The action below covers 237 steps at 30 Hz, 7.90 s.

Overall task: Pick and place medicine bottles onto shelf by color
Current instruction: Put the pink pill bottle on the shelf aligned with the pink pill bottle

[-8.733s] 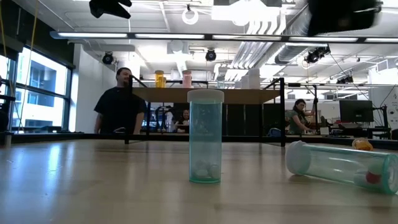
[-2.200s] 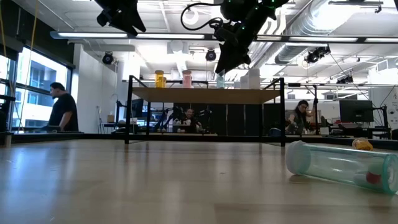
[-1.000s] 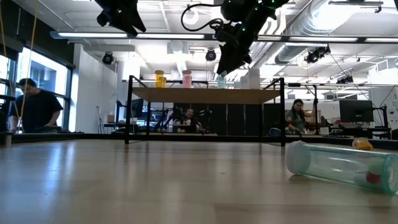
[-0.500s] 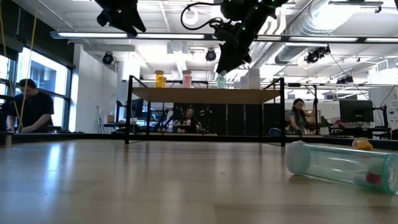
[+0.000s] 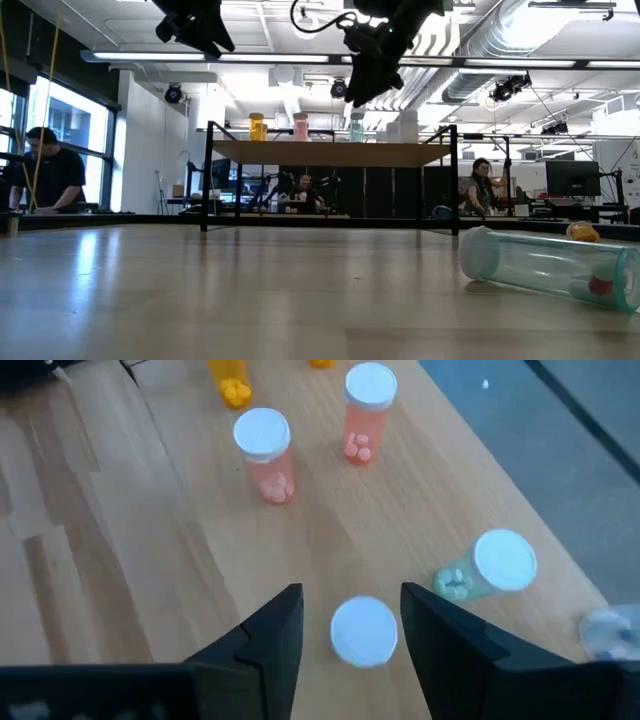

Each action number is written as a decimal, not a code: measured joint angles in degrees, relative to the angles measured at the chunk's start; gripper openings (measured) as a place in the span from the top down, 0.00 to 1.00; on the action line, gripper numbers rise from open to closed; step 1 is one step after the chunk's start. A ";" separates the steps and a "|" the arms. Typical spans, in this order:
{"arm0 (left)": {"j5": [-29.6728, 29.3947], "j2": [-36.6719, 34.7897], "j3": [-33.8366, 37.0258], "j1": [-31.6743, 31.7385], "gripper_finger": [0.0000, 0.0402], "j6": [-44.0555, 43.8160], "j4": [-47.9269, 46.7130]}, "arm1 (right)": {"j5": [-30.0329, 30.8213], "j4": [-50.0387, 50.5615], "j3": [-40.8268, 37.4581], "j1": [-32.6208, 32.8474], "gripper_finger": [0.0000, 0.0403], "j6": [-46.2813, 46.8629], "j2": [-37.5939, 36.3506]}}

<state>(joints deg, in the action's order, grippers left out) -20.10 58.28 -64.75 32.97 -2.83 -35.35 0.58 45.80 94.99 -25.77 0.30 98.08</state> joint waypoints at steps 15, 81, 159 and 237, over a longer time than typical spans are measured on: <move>0.91 -0.73 -0.02 0.00 0.43 2.97 1.71 | -5.38 8.88 6.17 5.23 0.60 2.73 -1.66; 21.32 -4.17 -0.02 0.00 0.43 0.00 2.01 | 2.36 11.14 -24.66 74.89 0.60 133.32 -5.67; 21.17 -4.17 0.00 -0.02 0.43 -2.12 2.01 | -16.88 11.35 -28.89 76.56 0.60 137.39 12.21; 51.16 0.23 0.04 -4.47 0.43 -4.29 9.09 | 5.25 -58.16 -28.89 28.44 0.80 29.50 -14.92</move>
<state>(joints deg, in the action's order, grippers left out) 31.07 58.51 -64.71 28.50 -7.12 -26.26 5.83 -12.36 66.09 2.67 29.80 83.16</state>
